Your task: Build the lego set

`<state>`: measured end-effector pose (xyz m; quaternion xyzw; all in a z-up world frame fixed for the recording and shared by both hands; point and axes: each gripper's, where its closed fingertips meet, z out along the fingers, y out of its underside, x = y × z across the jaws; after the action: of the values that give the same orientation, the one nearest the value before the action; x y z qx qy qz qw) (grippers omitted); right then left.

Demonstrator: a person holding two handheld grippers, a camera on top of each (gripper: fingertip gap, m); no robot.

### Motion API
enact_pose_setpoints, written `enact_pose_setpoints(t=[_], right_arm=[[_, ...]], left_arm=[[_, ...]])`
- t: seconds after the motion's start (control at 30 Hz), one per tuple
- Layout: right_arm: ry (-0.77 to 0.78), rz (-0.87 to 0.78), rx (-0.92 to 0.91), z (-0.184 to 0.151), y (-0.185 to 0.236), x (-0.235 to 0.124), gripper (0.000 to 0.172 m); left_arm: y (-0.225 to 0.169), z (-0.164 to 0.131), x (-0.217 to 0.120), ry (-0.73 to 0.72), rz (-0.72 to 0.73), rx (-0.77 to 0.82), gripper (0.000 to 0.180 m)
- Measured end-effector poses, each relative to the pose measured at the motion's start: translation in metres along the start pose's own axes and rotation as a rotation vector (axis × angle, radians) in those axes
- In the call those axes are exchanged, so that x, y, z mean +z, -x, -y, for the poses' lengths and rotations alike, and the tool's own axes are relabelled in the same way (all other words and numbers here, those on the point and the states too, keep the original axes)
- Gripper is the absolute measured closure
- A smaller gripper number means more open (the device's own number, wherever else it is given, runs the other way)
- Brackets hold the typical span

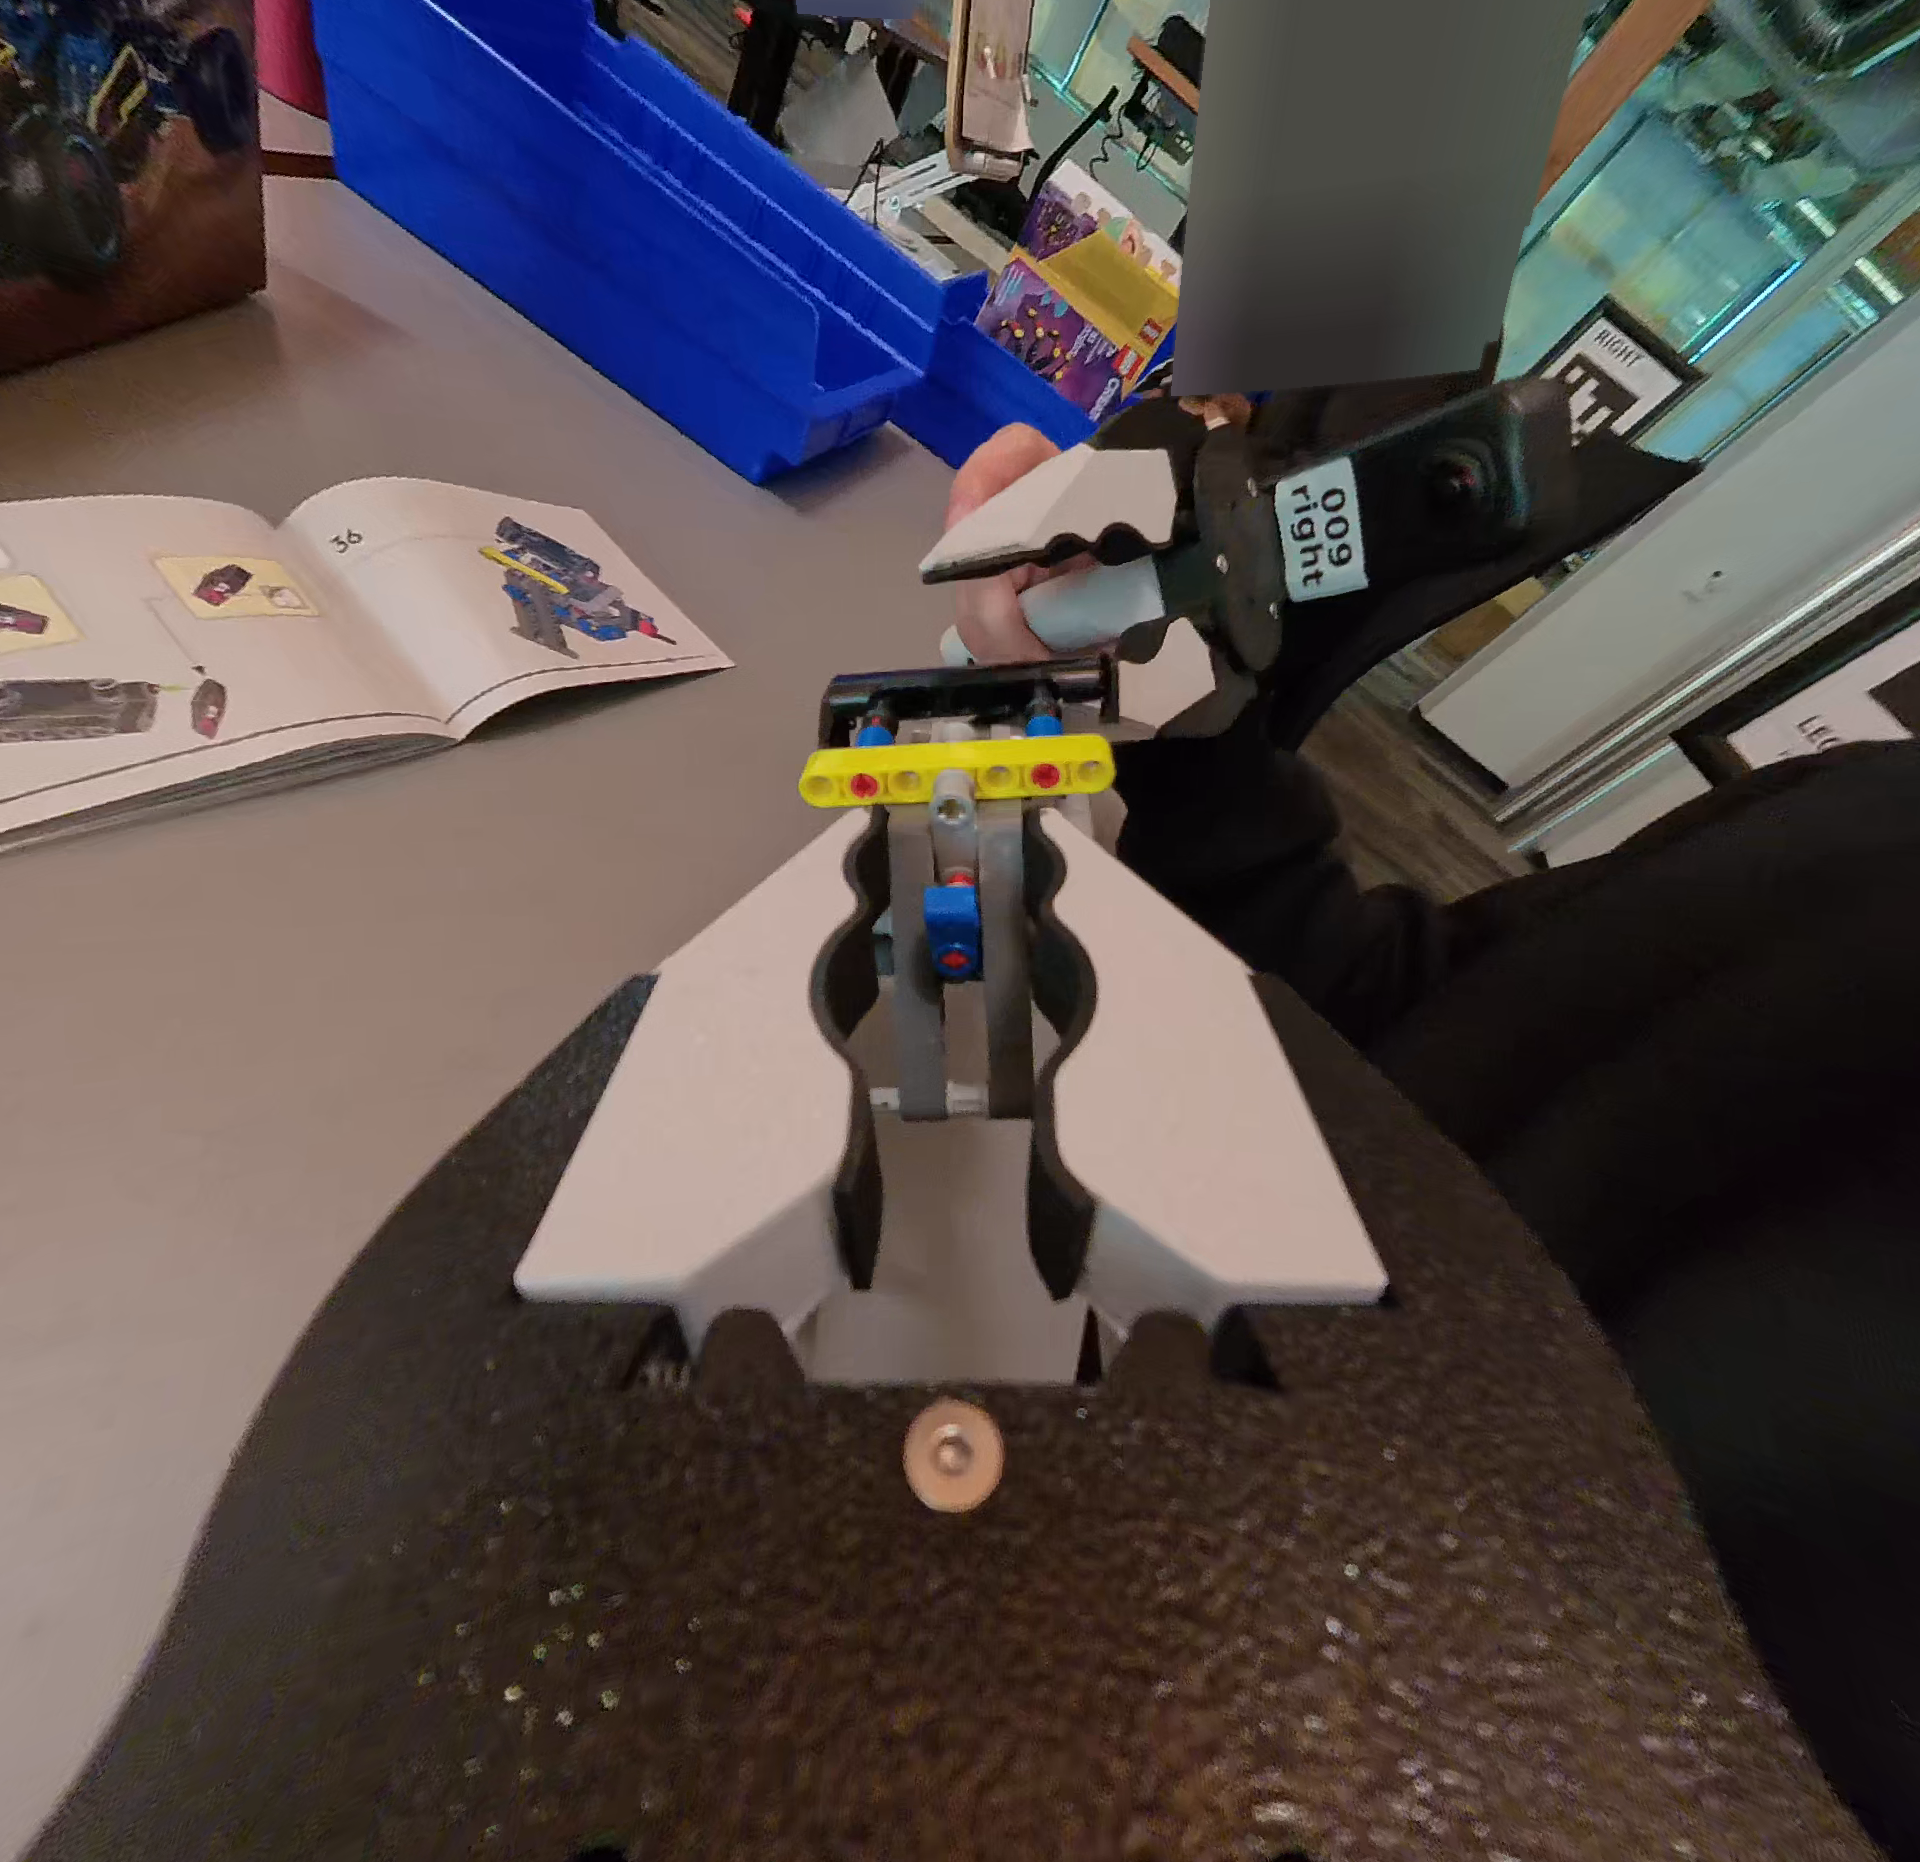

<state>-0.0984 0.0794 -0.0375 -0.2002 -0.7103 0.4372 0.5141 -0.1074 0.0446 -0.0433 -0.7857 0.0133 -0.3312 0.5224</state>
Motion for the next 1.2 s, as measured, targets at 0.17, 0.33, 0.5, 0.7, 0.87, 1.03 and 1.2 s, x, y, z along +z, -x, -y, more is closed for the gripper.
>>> enact_pose_setpoints(t=[0.17, 0.33, 0.5, 0.7, 0.87, 1.03, 1.2], right_arm=[[-0.050, -0.005, -0.078, 0.026, 0.003, -0.003, 0.151], [-0.060, 0.035, -0.129, 0.040, 0.012, -0.006, 0.154], [-0.128, 0.045, -0.044, 0.056, 0.009, -0.011, 0.163], [-0.122, 0.021, 0.034, 0.054, 0.001, -0.010, 0.165], [-0.163, -0.040, 0.180, 0.055, -0.017, -0.011, 0.166], [-0.186, -0.026, 0.283, 0.046, -0.023, -0.016, 0.166], [-0.259, 0.008, 0.387, 0.046, -0.025, -0.017, 0.166]], left_arm=[[-0.017, 0.007, -0.008, -0.024, -0.080, -0.083, 0.157], [-0.029, 0.008, -0.009, -0.030, -0.147, -0.165, 0.157], [-0.041, 0.008, -0.007, -0.041, -0.246, -0.248, 0.158], [-0.039, 0.012, -0.004, -0.065, -0.265, -0.302, 0.157], [-0.037, 0.027, -0.002, -0.127, -0.156, -0.102, 0.152], [-0.026, 0.041, -0.004, -0.155, 0.136, 0.328, 0.140], [-0.033, 0.058, -0.010, -0.173, 0.290, 0.612, 0.147]])
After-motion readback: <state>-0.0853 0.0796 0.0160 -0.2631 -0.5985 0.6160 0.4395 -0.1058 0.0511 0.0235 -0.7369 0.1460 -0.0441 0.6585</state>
